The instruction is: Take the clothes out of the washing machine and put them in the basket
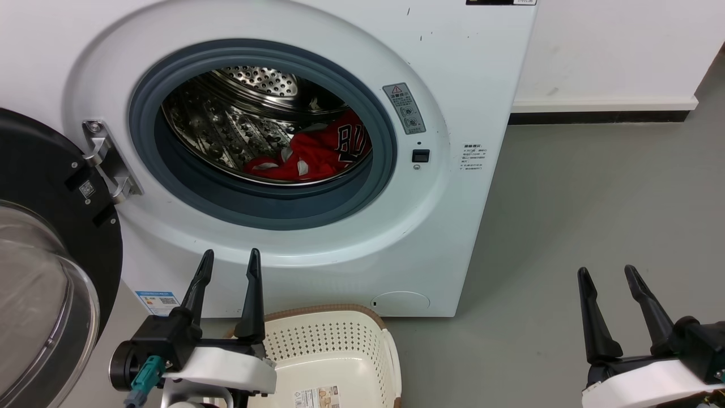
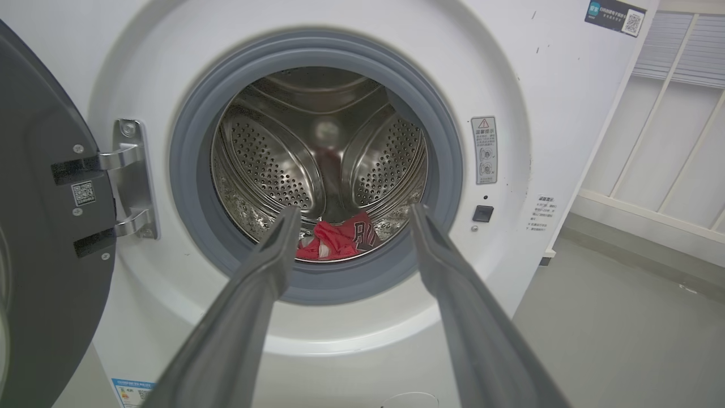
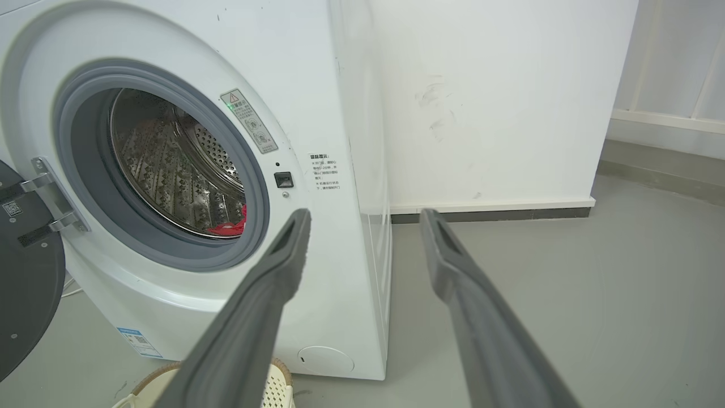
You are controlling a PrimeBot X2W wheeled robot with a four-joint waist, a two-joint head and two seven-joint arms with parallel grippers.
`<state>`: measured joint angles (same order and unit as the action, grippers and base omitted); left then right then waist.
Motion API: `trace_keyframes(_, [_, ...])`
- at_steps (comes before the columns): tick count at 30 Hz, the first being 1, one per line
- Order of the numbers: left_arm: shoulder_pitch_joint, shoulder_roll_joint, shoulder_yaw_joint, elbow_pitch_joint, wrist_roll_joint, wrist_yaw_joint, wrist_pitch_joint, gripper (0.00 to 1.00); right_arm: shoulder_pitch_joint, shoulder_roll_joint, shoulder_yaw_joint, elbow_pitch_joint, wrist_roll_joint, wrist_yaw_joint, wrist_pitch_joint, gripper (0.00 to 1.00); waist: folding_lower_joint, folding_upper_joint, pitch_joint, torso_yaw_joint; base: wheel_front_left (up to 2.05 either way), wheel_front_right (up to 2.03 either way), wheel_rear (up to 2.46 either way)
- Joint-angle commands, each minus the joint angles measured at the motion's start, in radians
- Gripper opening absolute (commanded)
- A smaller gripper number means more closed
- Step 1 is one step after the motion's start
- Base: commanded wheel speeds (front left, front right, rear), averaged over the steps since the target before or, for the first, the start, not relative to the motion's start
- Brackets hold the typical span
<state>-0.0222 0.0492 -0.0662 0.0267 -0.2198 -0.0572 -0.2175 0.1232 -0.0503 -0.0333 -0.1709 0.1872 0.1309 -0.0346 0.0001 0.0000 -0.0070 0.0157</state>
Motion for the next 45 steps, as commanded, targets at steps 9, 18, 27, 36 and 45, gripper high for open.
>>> trace_keyframes(9, [0.009,0.002,-0.005,0.000,0.083,0.017,-0.027,1.00,0.018,0.000,-0.004,-0.032,-0.085,0.000,0.006,1.00,0.0000,0.0000,0.003,0.003,0.00,0.00,0.00])
trace_keyframes(18, [0.013,0.002,-0.009,-0.008,0.139,0.023,-0.042,1.00,0.028,0.000,-0.006,-0.043,-0.135,0.000,0.002,1.00,-0.0001,0.0000,0.005,0.004,0.00,0.00,0.00])
trace_keyframes(27, [0.013,0.002,-0.006,-0.006,0.159,0.031,-0.048,1.00,0.024,0.000,-0.007,-0.037,-0.151,0.000,-0.002,1.00,-0.0001,0.0000,0.007,0.003,0.00,0.00,0.00])
trace_keyframes(36, [0.010,0.002,-0.005,0.007,0.142,0.036,-0.048,1.00,0.020,0.000,-0.008,-0.029,-0.141,0.000,-0.006,1.00,-0.0001,0.0000,0.009,0.002,0.00,0.00,0.00])
trace_keyframes(45, [0.008,0.002,-0.009,0.017,0.134,0.045,-0.048,1.00,0.023,0.000,-0.009,-0.026,-0.127,0.000,-0.008,1.00,-0.0001,0.0000,0.015,0.006,0.00,0.00,0.00])
